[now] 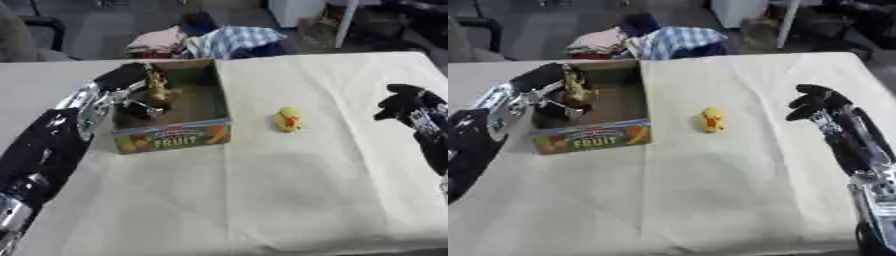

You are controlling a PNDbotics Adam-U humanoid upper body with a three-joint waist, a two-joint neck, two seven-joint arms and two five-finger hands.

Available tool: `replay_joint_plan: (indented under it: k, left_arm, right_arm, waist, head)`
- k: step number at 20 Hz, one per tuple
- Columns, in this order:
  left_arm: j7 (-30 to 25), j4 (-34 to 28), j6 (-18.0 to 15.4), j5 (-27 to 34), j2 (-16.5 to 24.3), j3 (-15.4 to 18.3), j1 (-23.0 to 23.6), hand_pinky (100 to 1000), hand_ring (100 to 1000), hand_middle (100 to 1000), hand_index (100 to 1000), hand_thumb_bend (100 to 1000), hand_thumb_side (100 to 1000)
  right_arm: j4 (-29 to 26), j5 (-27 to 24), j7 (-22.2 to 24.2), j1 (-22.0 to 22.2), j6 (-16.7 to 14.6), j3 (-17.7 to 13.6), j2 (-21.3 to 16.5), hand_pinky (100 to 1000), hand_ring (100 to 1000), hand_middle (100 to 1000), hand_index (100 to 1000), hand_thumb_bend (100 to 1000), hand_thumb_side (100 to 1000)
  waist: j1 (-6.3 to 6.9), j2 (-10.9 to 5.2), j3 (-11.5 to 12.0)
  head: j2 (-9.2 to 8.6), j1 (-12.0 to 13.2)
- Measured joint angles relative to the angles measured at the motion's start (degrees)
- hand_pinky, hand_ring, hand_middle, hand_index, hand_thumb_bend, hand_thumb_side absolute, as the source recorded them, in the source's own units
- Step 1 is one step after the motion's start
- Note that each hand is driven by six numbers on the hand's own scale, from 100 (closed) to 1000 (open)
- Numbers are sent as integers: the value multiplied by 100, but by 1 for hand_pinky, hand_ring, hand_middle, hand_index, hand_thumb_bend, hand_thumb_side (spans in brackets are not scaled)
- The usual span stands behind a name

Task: Pick up objects on the table and place them in the box.

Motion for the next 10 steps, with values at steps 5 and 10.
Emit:
replay_joint_plan:
  k: [5,10]
  left_arm:
    - [-419,90,-44,-191,-2,48,16,859,661,678,808,525,691]
    - [-665,-7,-117,-120,108,62,56,911,752,785,874,667,938]
  right_arm:
    - [-4,0,0,0,0,6,0,667,569,594,821,100,682]
    - [-4,0,0,0,0,5,0,668,569,595,821,100,684]
  waist:
    - [-3,0,14]
    - [-5,0,59]
  head:
    - [0,-7]
    - [0,-30]
